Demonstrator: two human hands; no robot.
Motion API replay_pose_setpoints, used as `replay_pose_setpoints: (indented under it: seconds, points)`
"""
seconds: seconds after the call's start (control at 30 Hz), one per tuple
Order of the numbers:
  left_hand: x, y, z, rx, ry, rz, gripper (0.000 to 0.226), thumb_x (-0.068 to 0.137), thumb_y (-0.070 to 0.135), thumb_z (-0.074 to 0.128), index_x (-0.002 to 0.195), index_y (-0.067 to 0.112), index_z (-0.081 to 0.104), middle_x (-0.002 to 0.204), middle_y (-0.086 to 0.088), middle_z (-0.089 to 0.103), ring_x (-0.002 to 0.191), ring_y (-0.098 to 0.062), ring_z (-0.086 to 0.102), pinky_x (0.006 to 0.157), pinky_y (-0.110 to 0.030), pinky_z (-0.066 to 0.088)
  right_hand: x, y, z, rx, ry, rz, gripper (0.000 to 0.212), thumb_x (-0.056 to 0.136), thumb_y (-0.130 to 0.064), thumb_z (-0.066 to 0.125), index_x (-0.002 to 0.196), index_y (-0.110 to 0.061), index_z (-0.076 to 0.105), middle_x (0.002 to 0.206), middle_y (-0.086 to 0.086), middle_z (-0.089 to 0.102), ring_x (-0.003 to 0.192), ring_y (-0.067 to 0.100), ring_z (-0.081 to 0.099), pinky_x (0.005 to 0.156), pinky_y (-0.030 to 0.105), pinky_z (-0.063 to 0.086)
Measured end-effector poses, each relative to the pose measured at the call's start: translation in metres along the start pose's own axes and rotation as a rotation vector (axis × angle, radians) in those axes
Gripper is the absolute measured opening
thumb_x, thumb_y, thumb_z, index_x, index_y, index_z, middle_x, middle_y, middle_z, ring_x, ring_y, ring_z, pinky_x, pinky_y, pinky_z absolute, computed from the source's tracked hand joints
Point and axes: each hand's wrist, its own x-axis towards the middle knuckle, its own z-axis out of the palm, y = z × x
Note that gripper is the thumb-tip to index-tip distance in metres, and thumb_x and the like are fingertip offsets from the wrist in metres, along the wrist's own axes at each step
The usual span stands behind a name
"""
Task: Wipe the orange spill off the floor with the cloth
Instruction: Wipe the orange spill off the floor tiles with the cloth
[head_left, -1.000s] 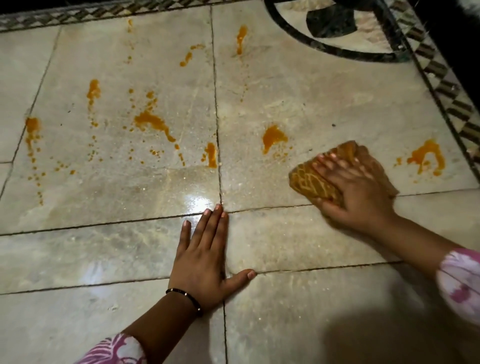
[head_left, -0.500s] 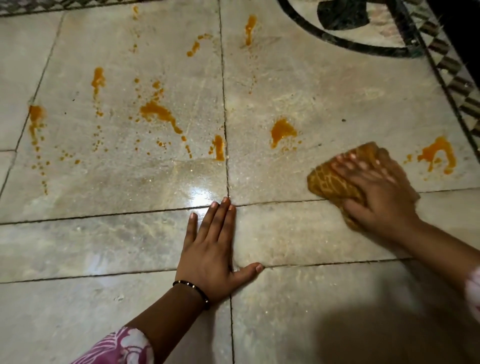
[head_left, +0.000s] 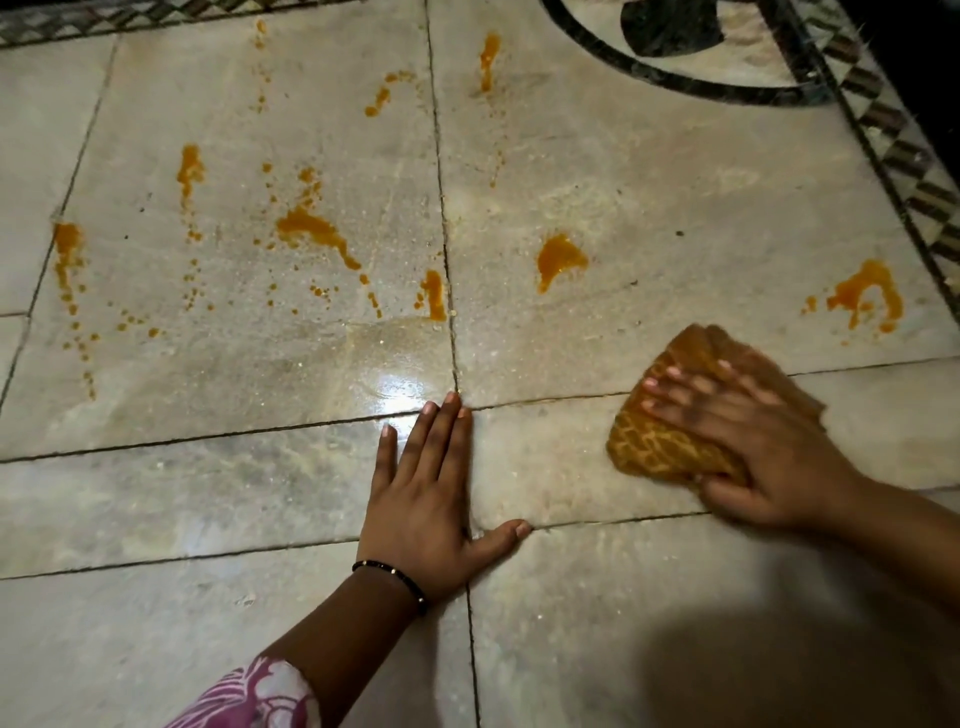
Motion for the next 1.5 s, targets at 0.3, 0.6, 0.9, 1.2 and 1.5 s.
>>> replay_pose_setpoints:
  seconds: [0.3,0.6,0.9,1.2,1.5]
  points:
    - [-0.001,0.001,-0.001,-0.004,0.011,-0.012,0.105,0.075,0.085,0.026,0.151,0.013,0.014,0.159,-0.003,0.009,0.146,-0.017,0.002,0.116,-0.048,0.004,0.085,-0.075,0.023,-0.024,0.129,0.169,0.078,0.073,-0.053,0.038,0.14,-0.014,0.042,0.144,0.008,0.044,0.138,0.022,0.032,0.113,0.038,0.009]
    - [-0.002,0.001,0.0,-0.018,0.028,-0.013,0.103,0.075,0.084,0.03,0.151,0.015,0.016,0.159,0.0,0.01,0.146,-0.016,0.005,0.116,-0.046,0.003,-0.057,-0.011,0.0,0.024,0.022,0.141,0.084,0.071,-0.049,0.049,0.148,-0.035,0.019,0.143,0.003,0.04,0.136,0.014,0.027,0.113,0.032,0.01]
    - [-0.002,0.005,-0.004,-0.008,0.014,-0.007,0.1,0.078,0.081,0.029,0.151,0.015,0.016,0.158,-0.002,0.012,0.146,-0.016,0.005,0.115,-0.046,0.004,0.065,-0.025,0.01,0.007,0.23,0.456,0.078,0.074,-0.058,0.034,0.139,-0.016,0.043,0.145,0.007,0.043,0.137,0.023,0.035,0.112,0.039,0.017]
    - [-0.004,0.0,0.0,-0.042,0.067,0.001,0.1,0.078,0.081,0.031,0.149,0.012,0.021,0.158,-0.003,0.014,0.146,-0.018,0.006,0.115,-0.047,0.005,-0.056,-0.035,0.017,-0.001,-0.023,-0.042,0.08,0.069,-0.05,0.054,0.144,-0.03,0.034,0.147,0.0,0.039,0.14,0.009,0.024,0.113,0.032,0.016]
    - [0.03,0.056,-0.006,-0.117,0.042,0.171,0.099,0.078,0.075,0.027,0.15,0.008,0.015,0.157,-0.005,0.004,0.144,-0.018,0.006,0.116,-0.041,0.001,0.006,-0.011,-0.001,-0.033,0.082,0.432,0.089,0.071,-0.066,0.033,0.149,-0.028,0.015,0.156,0.001,0.02,0.144,0.018,0.013,0.113,0.035,-0.003]
